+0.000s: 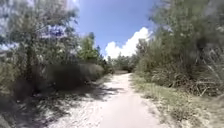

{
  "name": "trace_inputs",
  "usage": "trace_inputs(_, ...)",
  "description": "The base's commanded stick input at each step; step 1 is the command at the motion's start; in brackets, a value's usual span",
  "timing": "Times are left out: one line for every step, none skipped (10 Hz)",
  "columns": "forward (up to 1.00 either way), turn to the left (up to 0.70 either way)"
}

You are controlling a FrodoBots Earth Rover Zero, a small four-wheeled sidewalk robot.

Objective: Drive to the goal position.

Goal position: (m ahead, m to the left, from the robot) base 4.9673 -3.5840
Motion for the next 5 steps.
trace_inputs(0.50, 0.00)
trace_inputs(0.50, 0.00)
trace_inputs(0.50, 0.00)
trace_inputs(0.50, 0.00)
trace_inputs(0.50, 0.00)
